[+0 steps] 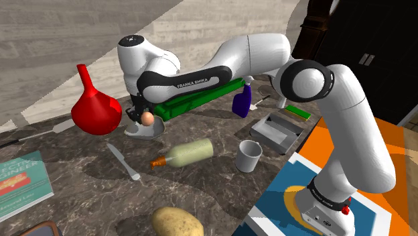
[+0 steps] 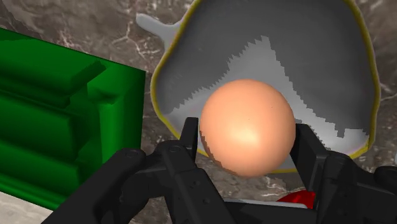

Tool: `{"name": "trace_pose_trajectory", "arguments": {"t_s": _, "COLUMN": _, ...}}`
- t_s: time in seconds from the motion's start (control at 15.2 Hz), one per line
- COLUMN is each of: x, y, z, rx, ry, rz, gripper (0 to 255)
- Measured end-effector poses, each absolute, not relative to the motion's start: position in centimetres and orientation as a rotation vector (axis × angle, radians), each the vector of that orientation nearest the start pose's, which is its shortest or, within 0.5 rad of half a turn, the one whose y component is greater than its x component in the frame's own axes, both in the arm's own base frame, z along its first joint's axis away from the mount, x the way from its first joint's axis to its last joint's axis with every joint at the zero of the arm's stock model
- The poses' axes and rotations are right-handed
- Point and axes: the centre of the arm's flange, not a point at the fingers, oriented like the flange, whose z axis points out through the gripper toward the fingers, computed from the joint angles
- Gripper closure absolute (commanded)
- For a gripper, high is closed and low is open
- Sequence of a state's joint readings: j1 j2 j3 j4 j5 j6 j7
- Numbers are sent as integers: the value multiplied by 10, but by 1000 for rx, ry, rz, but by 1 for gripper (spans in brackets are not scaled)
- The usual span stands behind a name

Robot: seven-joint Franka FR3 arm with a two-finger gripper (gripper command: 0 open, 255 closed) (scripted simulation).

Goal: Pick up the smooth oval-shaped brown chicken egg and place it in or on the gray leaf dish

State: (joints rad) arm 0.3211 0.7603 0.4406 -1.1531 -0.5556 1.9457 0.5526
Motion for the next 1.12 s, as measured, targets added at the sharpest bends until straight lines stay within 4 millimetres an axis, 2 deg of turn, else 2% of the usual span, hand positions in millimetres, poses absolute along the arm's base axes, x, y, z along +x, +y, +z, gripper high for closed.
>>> {"name": "trace_pose_trajectory", "arguments": {"t_s": 0.13, "x": 636, "y": 418, "z": 384, "rx": -3222, "ry": -430, "rz": -352, "gripper": 255}}
{"name": "trace_pose_trajectory", "arguments": {"t_s": 0.2, "x": 636, "y": 418, "z": 384, "rx": -3222, "ry": -430, "rz": -352, "gripper": 0}}
{"name": "trace_pose_trajectory", "arguments": {"t_s": 0.59, "x": 637, "y": 418, "z": 384, "rx": -3222, "ry": -430, "rz": -353, "gripper": 0}}
{"name": "trace_pose_trajectory", "arguments": {"t_s": 0.86, "x": 628, "y": 423, "z": 422, "rx": -3221, "ry": -429, "rz": -354, "gripper": 0}}
{"name": "trace_pose_trajectory", "arguments": {"t_s": 1.12, "x": 625, "y": 423, "z": 432, "rx": -3221, "ry": -430, "rz": -353, "gripper": 0}}
